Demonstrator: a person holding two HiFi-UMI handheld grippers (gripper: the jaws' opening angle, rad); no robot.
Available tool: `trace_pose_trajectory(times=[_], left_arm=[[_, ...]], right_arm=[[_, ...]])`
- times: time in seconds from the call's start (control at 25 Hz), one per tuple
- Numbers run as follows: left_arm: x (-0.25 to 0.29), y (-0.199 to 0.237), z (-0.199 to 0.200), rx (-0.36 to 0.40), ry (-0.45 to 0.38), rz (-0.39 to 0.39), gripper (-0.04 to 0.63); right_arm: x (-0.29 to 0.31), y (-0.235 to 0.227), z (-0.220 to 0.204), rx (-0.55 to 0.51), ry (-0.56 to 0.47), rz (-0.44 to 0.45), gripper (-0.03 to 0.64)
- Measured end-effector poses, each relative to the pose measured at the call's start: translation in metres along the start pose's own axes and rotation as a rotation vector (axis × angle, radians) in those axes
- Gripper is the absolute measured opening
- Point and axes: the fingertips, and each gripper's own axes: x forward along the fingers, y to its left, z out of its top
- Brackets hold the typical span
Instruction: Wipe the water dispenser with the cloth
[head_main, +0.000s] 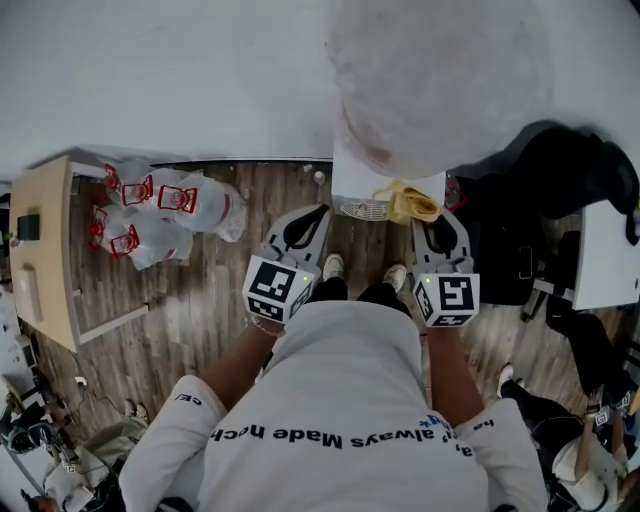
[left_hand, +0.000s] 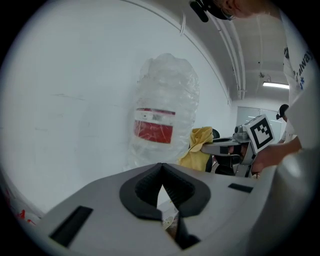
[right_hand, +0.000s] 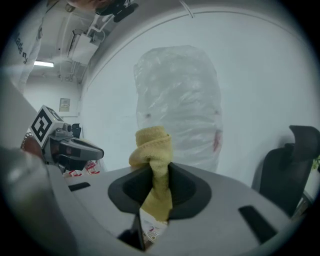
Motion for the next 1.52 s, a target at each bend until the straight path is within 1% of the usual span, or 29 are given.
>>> trace_pose_trajectory(times=[0.12, 0.28, 0.36, 0.76, 0.88, 1.16, 1.32, 1.52], left_arm=[[0.0, -0.003, 0.023, 0.025, -0.023, 0.002, 0.02], [-0.003, -0.007, 0.053, 0.098, -0.054, 0.018, 0.02], [-0.006, -0.009, 0.067, 0.118, -0.072, 0.023, 0.02], [-0.026, -0.017, 0.122, 0.103, -0.188, -0.014, 0.02], [-0.029, -0.015, 0.13, 0.092, -0.212, -0.012, 0.021], [-0.026, -0.013, 0.133, 0.138, -0.214, -0.031, 0.021], [-0.027, -0.012, 0.138, 0.132, -0.233, -0.035, 0.021], [-0.029, -0.012, 0.138, 0.126, -0.231, -0.038, 0.021]], right_arm=[[-0.009, -0.005, 0.022, -0.006, -0.022, -0.002, 0.09], [-0.02, -0.007, 0.05, -0.007, -0.061, 0.013, 0.091], [-0.025, -0.006, 0.062, 0.001, -0.079, 0.023, 0.089], [-0.045, 0.001, 0.108, -0.019, -0.123, 0.029, 0.089], [-0.049, -0.001, 0.115, -0.034, -0.13, 0.019, 0.089], [-0.049, -0.004, 0.121, -0.049, -0.147, -0.007, 0.089], [-0.051, -0.005, 0.121, -0.05, -0.148, -0.016, 0.089], [-0.051, -0.006, 0.121, -0.044, -0.154, -0.022, 0.089]])
